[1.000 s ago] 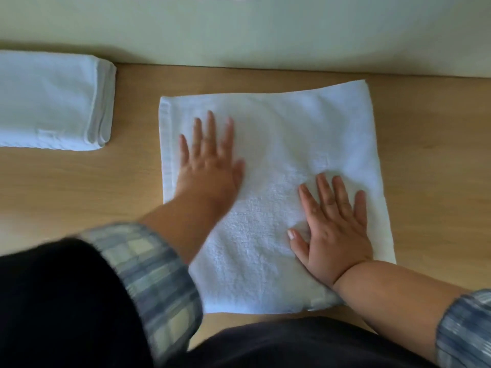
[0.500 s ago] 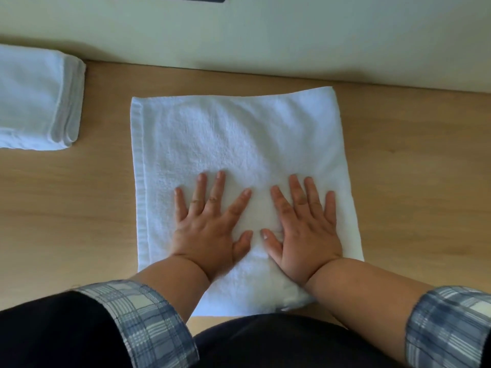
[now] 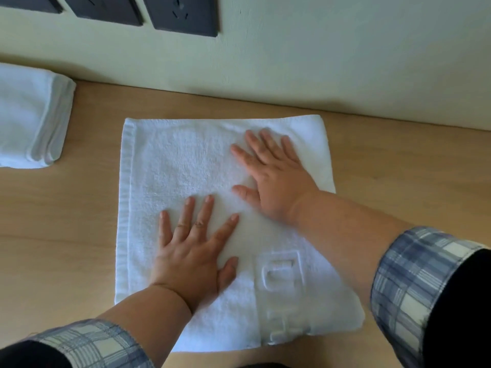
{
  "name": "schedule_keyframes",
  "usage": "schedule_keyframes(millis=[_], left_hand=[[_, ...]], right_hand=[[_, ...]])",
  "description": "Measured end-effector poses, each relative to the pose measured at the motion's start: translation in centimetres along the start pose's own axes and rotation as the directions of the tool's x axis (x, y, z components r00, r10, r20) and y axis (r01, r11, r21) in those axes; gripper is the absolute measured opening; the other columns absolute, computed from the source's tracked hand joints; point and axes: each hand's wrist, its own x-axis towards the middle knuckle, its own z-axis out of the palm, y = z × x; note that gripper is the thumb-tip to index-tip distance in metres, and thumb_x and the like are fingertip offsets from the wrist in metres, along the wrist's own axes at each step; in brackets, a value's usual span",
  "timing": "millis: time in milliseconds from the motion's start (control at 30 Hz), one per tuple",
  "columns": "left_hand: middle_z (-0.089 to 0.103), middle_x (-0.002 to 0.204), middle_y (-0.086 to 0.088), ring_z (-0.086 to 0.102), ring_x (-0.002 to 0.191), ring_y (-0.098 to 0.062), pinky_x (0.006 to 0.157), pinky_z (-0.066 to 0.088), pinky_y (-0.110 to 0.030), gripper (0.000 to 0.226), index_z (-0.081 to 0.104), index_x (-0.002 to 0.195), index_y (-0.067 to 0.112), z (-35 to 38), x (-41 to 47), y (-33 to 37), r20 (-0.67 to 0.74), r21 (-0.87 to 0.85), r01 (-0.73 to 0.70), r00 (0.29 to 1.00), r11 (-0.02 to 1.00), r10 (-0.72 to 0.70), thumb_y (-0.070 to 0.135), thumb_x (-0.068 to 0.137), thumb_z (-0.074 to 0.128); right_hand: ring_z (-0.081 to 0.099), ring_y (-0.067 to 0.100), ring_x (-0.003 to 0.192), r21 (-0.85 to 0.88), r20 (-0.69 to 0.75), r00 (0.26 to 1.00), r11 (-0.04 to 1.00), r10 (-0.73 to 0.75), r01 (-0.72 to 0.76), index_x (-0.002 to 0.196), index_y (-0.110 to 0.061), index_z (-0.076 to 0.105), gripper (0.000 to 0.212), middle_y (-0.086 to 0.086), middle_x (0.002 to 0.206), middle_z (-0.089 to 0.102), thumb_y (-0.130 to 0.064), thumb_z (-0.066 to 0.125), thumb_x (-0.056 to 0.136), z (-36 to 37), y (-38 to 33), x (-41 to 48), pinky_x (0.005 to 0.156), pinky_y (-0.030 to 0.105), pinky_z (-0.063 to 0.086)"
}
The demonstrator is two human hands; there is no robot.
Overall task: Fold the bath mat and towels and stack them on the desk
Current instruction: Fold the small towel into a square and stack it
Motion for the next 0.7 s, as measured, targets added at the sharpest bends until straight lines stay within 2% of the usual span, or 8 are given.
schedule_keyframes(millis=[100, 200, 267, 367, 433, 533, 600, 700], left_hand=[[0.013, 0.164, -0.010, 0.008, 0.149, -0.038, 0.112, 0.014, -0.069, 0.074, 0.020, 0.153, 0.040, 0.0, -0.1, 0.2, 0.016, 0.011, 0.007, 1.000, 1.000, -0.008, 0.065, 0.086, 0.037], [0.011, 0.164, -0.010, 0.007, 0.150, -0.038, 0.113, 0.013, -0.069, 0.074, 0.015, 0.153, 0.040, 0.1, -0.2, 0.2, 0.013, 0.023, 0.009, 1.000, 1.000, -0.009, 0.065, 0.087, 0.035], [0.010, 0.164, -0.010, 0.006, 0.150, -0.038, 0.113, 0.013, -0.069, 0.073, 0.014, 0.153, 0.041, 0.1, -0.3, 0.2, 0.013, 0.032, 0.013, 1.000, 0.999, -0.014, 0.065, 0.087, 0.034], [0.010, 0.164, -0.010, 0.006, 0.150, -0.037, 0.113, 0.013, -0.068, 0.072, 0.015, 0.153, 0.041, 0.2, -0.4, 0.2, 0.000, 0.031, 0.013, 1.000, 0.999, -0.013, 0.065, 0.088, 0.032], [0.009, 0.164, -0.009, 0.005, 0.150, -0.037, 0.114, 0.012, -0.068, 0.072, 0.014, 0.154, 0.041, 0.4, -0.4, 0.2, -0.010, 0.036, 0.009, 1.000, 0.999, -0.009, 0.066, 0.088, 0.030], [0.003, 0.165, -0.007, 0.000, 0.151, -0.035, 0.115, 0.008, -0.066, 0.072, 0.005, 0.154, 0.043, 0.5, -0.4, 0.3, -0.003, 0.047, 0.030, 1.000, 0.998, -0.030, 0.067, 0.089, 0.024], [-0.005, 0.165, -0.005, -0.008, 0.151, -0.032, 0.116, 0.003, -0.064, 0.071, -0.006, 0.152, 0.046, 0.5, -0.5, 0.4, 0.005, 0.070, 0.047, 0.999, 0.996, -0.048, 0.068, 0.089, 0.019], [-0.009, 0.165, -0.002, -0.011, 0.150, -0.030, 0.117, -0.001, -0.061, 0.071, -0.012, 0.150, 0.048, 0.8, -0.6, 0.3, -0.020, 0.078, 0.063, 0.998, 0.995, -0.061, 0.068, 0.089, 0.017]], right_hand=[[-0.009, 0.022, 0.153, 0.011, -0.021, 0.990, 0.990, 0.143, -0.142, 0.158, -0.035, 0.002, 0.079, 0.004, 0.167, -0.003, -0.075, 0.011, 0.090, -0.7, 2.5, 1.7, 0.122, 0.046, -0.009], [-0.008, 0.021, 0.153, 0.028, -0.005, 0.974, 0.974, 0.225, -0.224, 0.159, -0.032, 0.004, 0.077, 0.005, 0.167, -0.002, -0.072, 0.013, 0.093, -1.5, 3.4, 2.8, 0.122, 0.045, -0.006], [-0.010, 0.021, 0.153, 0.070, -0.044, 0.975, 0.974, 0.220, -0.216, 0.159, -0.028, 0.007, 0.075, 0.005, 0.167, -0.003, -0.067, 0.017, 0.096, -1.8, 2.8, 2.3, 0.122, 0.046, -0.008], [-0.002, 0.025, 0.153, 0.180, -0.201, 0.968, 0.977, 0.149, -0.113, 0.158, -0.025, 0.014, 0.071, 0.009, 0.167, 0.004, -0.060, 0.025, 0.098, -0.8, 0.3, -0.9, 0.122, 0.052, -0.005], [-0.008, 0.022, 0.153, 0.156, -0.154, 0.977, 0.980, 0.146, -0.122, 0.158, -0.030, 0.007, 0.071, 0.006, 0.167, -0.002, -0.063, 0.022, 0.097, 0.6, -0.1, -3.4, 0.122, 0.053, -0.003], [-0.019, 0.018, 0.151, 0.092, -0.020, 0.938, 0.935, 0.346, -0.343, 0.158, -0.029, -0.006, 0.076, 0.000, 0.166, -0.017, -0.068, 0.014, 0.096, 1.0, 2.6, -4.0, 0.122, 0.052, -0.003], [-0.014, 0.021, 0.152, 0.107, -0.012, 0.899, 0.894, 0.438, -0.435, 0.159, -0.025, -0.004, 0.075, 0.002, 0.166, -0.015, -0.065, 0.018, 0.098, 0.1, 4.0, -2.8, 0.121, 0.054, -0.001], [-0.008, 0.025, 0.153, 0.115, -0.073, 0.881, 0.881, 0.468, -0.459, 0.159, -0.021, 0.004, 0.071, 0.008, 0.167, -0.008, -0.058, 0.022, 0.101, -0.5, 3.0, -2.4, 0.120, 0.057, -0.003]])
